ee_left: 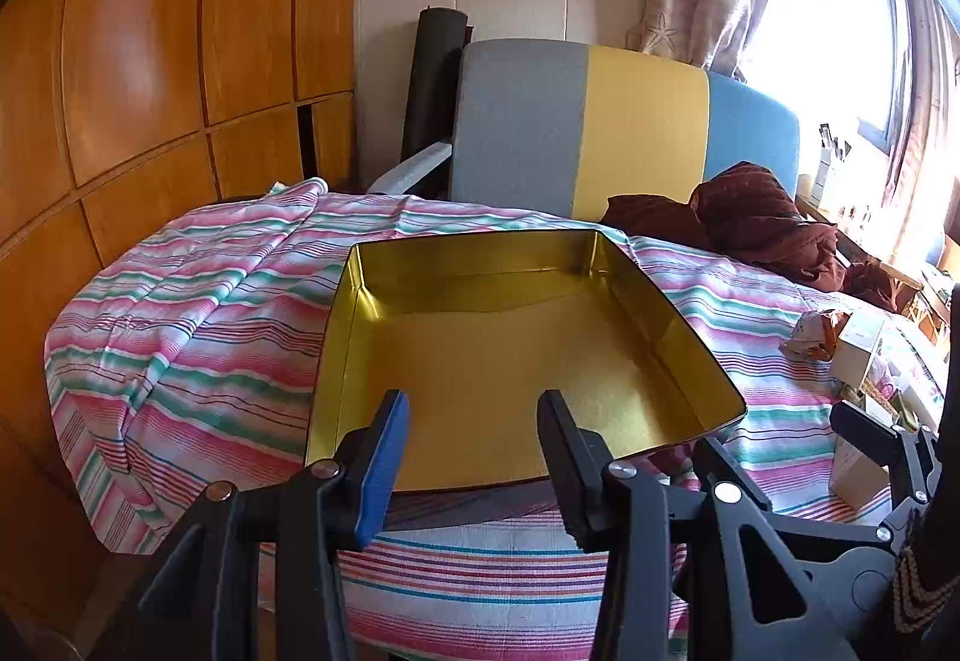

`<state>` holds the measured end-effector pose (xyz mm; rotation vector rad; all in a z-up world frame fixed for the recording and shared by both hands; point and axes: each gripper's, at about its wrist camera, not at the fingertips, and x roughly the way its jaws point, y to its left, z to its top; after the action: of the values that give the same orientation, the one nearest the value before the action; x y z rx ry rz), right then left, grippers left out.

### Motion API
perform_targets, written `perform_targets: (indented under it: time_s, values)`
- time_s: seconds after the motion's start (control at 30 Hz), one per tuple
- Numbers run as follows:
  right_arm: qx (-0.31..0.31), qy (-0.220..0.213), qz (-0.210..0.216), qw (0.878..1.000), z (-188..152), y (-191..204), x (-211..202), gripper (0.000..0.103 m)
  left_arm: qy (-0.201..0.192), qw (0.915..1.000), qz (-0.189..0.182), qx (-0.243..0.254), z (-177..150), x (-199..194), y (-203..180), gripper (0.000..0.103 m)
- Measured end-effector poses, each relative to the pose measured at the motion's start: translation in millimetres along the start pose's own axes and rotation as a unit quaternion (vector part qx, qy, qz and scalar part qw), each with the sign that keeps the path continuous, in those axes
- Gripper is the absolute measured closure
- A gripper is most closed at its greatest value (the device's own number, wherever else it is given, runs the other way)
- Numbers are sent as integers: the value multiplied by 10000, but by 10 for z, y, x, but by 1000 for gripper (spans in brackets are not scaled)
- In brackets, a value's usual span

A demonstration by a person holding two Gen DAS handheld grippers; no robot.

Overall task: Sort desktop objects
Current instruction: 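Move both tools from the gold tray toward the pile of items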

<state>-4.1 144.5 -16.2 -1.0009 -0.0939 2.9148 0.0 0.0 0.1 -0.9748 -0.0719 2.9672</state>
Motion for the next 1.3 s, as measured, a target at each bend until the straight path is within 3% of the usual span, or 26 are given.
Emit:
perform_targets:
  time_s: [0.43,0.6,0.73,0.8,0.9,1.03,1.3]
  values:
    - [-86,-63,-88,9999,-71,-48,-14,0,157,9998,-70,82,-34,65,-28,56]
    - [8,-48,-101,9999,-105,-136,-6,0,103,9996,-114,241,-67,42,-104,51]
    - [-24,-191,-44,9998,-136,-253,-88,0,139,9986,-430,275,-81,34,-154,49]
    - [-96,-367,73,9993,-157,-363,-182,0,214,9964,-786,241,-80,36,-189,42]
    - [-112,-709,257,9971,-190,-621,-385,0,296,9869,-1573,201,-71,13,-271,38]
    - [69,-1098,291,9935,-301,-1135,-691,0,187,9775,-1956,763,-87,-80,-570,38]
    - [687,-783,-355,9939,-613,-2228,-988,0,437,9428,-2974,1443,-61,-95,-1213,38]
